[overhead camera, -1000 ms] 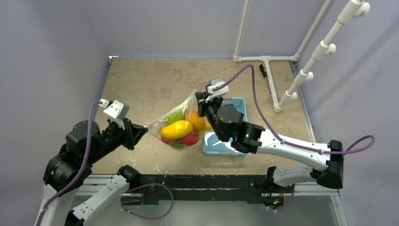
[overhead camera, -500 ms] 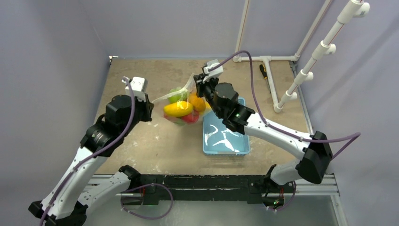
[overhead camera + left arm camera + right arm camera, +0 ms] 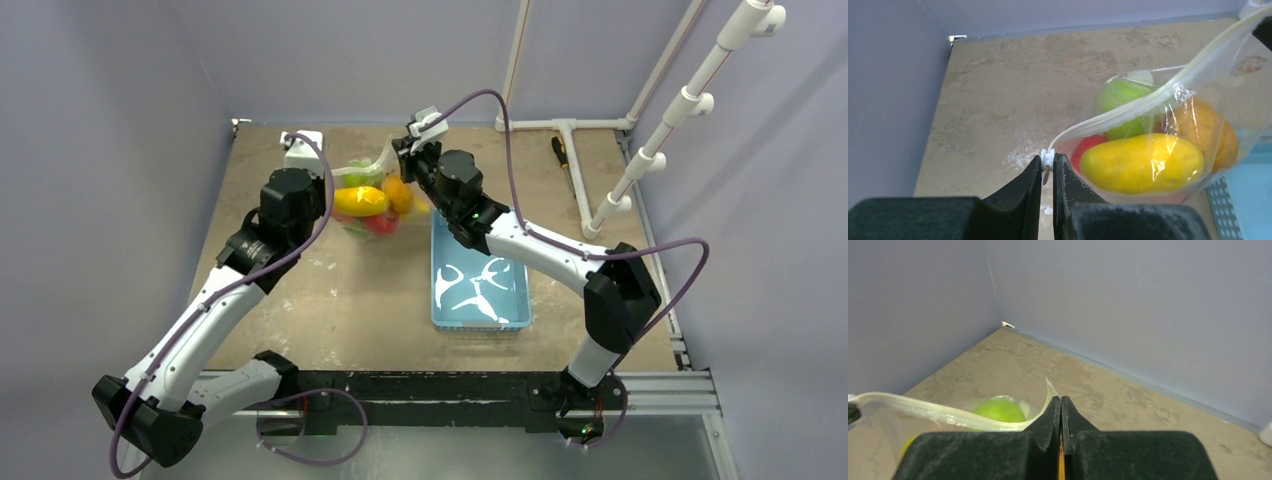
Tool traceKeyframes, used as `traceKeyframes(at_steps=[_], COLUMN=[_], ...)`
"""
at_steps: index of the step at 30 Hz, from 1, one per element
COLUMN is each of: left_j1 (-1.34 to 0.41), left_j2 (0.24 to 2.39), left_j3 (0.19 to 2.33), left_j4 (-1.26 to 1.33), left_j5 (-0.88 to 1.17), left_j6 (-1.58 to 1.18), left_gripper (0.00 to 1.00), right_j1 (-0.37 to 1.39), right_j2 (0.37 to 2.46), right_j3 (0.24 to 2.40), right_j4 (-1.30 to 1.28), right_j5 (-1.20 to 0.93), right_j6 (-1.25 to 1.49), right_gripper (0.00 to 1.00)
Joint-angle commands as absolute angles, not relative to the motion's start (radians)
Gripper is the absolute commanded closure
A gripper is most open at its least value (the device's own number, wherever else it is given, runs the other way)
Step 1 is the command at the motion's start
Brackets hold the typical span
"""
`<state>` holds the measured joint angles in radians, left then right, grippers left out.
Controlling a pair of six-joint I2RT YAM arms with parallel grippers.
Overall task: Place the food in the zip-top bag and seal the zipper
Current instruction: Place the zipper food storage bag at the center of the board.
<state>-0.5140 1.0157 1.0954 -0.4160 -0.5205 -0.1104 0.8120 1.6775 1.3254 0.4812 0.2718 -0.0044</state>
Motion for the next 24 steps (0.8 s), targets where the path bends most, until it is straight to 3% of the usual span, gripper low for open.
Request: traceKeyframes(at_steps=[1, 16, 20, 24], left_j1=[-0.457, -0.448, -0.448, -0.448], left_j2=[1.010, 0.806, 0.765, 0.741], left_j3=[1.024, 0.782, 0.772, 0.779], left_j4=[-0.257, -0.453, -0.518, -0.553], left_j5=[-0.555, -0.331, -0.278, -0.208], left_j6=[-0.074, -0.340, -0.405, -0.458], left_gripper=[1.00, 1.00, 1.00, 0.83], right_j1=[0.811, 0.819, 0.824, 0.824], right_j2=[1.694, 1.604, 1.516, 1.433], right_j3=[1.344, 0.978, 0.897, 0.840], right_j4=[0.610, 0.691, 0.693, 0.671], right_j5=[0.134, -0.154, -0.145, -0.117], right_j6=[-0.008, 0.134, 0.150, 0.165], right_gripper=[1.00, 0.99, 0.84, 0.69])
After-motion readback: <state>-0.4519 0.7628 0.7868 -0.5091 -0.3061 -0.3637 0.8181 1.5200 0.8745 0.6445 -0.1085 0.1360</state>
